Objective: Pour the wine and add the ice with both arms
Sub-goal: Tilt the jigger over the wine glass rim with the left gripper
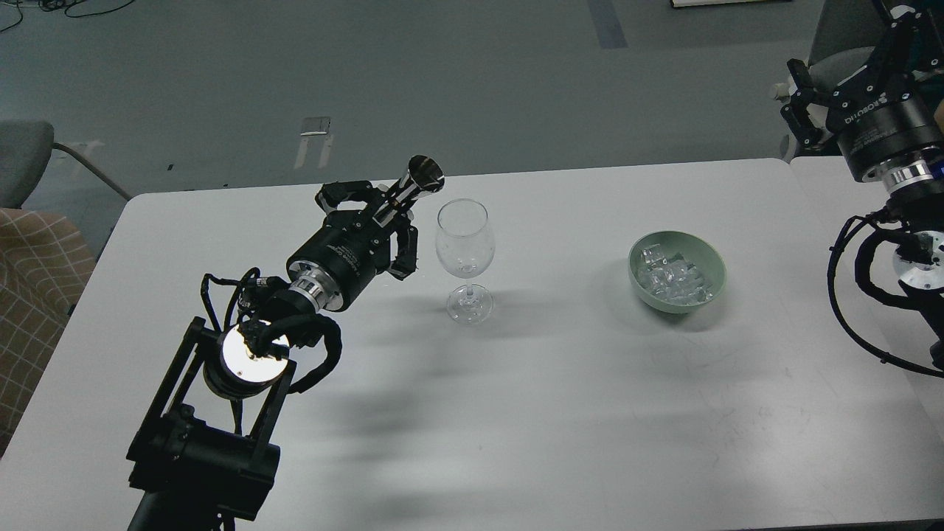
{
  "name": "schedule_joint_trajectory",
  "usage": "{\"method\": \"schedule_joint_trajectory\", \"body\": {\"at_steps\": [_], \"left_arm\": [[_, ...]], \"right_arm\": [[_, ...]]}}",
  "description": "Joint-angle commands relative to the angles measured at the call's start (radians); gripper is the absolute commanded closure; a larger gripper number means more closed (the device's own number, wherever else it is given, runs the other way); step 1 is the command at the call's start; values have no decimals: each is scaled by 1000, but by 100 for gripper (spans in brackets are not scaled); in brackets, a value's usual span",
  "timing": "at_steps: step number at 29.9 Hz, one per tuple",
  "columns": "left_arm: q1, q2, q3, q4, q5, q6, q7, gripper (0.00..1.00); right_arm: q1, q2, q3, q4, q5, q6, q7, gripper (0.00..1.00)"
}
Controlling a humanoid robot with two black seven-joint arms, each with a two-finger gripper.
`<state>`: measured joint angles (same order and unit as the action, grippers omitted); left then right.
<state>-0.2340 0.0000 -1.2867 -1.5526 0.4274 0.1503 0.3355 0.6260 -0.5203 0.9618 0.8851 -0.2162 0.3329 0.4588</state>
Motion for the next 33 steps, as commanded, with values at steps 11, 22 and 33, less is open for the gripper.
{"method": "schedule_joint_trajectory", "body": {"at_steps": [11, 22, 33], "left_arm": [[-2, 0, 21, -3, 82, -8, 2, 95], [-2, 0, 21, -3, 131, -23, 0, 94], [-2, 0, 21, -3, 157, -60, -1, 94]], "right_arm": [[-2, -1, 9, 0, 0, -2, 1, 0], [-3, 0, 9, 0, 0, -2, 1, 0], [-5, 0, 11, 1, 0, -2, 1, 0]]}}
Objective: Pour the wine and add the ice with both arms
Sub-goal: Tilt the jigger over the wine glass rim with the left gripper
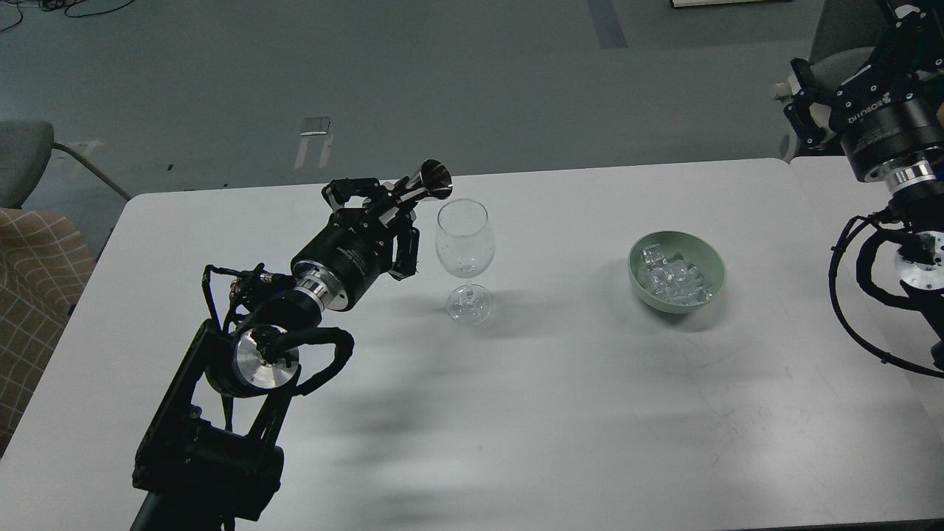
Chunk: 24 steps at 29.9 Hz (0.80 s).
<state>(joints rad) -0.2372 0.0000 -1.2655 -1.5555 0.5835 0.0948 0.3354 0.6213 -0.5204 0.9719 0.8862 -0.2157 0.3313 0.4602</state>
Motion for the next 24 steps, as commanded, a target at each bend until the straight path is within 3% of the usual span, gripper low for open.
{"method": "schedule_joint_trajectory", "body": {"at_steps": [1, 24], "left_arm": [[1, 0, 0, 0, 1, -4, -1, 94], [-31, 0, 1, 18, 30, -23, -13, 94]], "right_arm": [[0, 0, 1, 0, -1, 0, 0, 0], [-15, -1, 5, 13, -1, 0, 0, 0]]}}
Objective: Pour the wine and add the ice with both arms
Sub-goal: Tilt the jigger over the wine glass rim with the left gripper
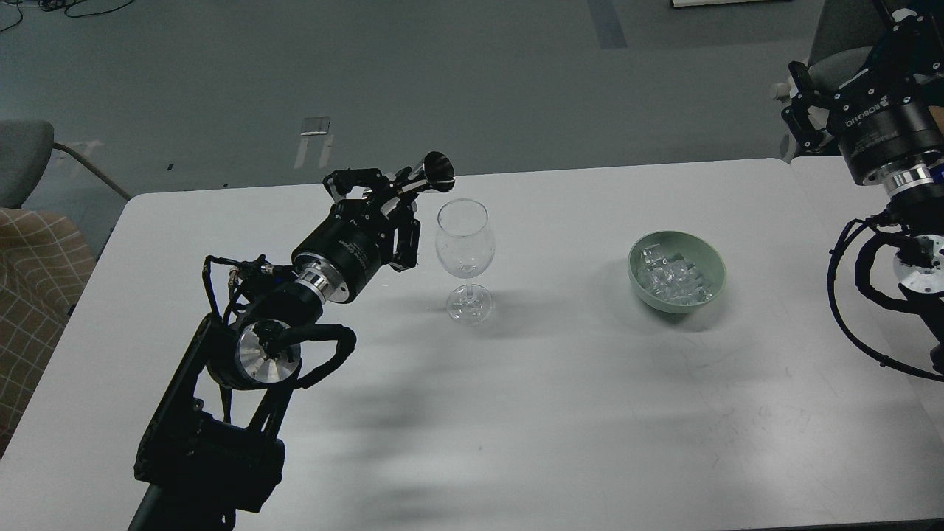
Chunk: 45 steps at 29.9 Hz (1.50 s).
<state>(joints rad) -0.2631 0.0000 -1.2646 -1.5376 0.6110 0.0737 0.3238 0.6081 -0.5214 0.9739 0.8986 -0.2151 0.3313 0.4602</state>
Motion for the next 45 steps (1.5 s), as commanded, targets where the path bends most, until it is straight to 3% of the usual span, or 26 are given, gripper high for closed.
{"method": "schedule_joint_trajectory", "body": {"at_steps": [1, 45], "left_arm": [[-10, 0, 1, 1, 10, -2, -2, 94], [-10, 6, 7, 30, 240, -81, -63, 93]], "right_arm": [[-2, 0, 3, 0, 0, 0, 0, 0], [-7, 4, 6, -1, -1, 0, 0, 0]]}}
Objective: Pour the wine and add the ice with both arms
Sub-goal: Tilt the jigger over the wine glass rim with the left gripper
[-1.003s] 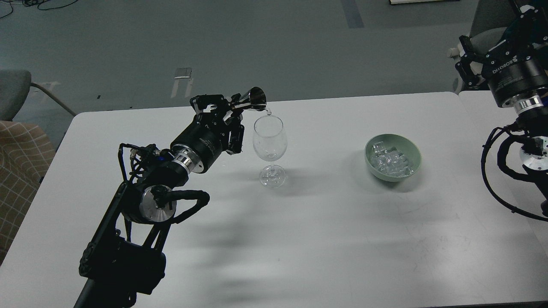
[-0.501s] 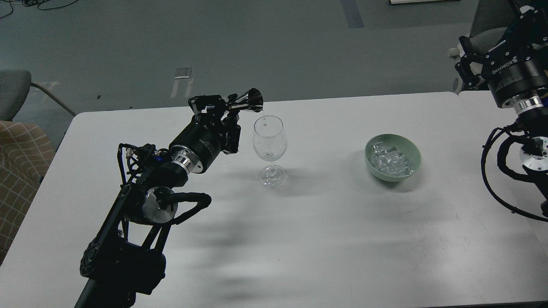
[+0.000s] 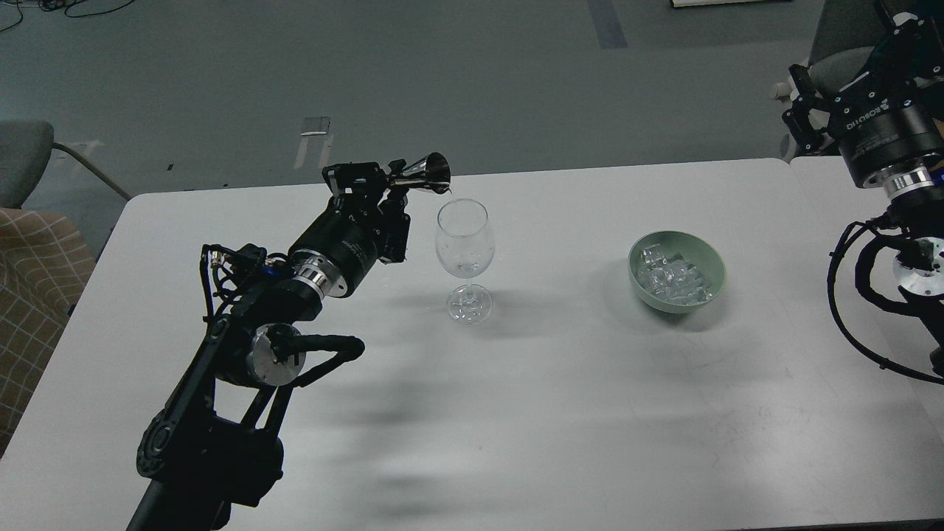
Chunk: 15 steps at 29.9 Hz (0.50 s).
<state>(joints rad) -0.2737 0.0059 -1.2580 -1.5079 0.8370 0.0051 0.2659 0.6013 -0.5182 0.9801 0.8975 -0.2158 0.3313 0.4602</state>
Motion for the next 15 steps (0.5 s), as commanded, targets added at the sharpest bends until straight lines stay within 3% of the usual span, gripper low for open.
{"method": "schedule_joint_trajectory", "body": {"at_steps": [1, 15], "left_arm": [[1, 0, 0, 0, 14, -16, -7, 93], [10, 43, 3, 1, 97, -51, -44, 93]], "right_arm": [[0, 1, 0, 0, -1, 0, 0, 0], [0, 1, -1, 0, -1, 0, 0, 0]]}}
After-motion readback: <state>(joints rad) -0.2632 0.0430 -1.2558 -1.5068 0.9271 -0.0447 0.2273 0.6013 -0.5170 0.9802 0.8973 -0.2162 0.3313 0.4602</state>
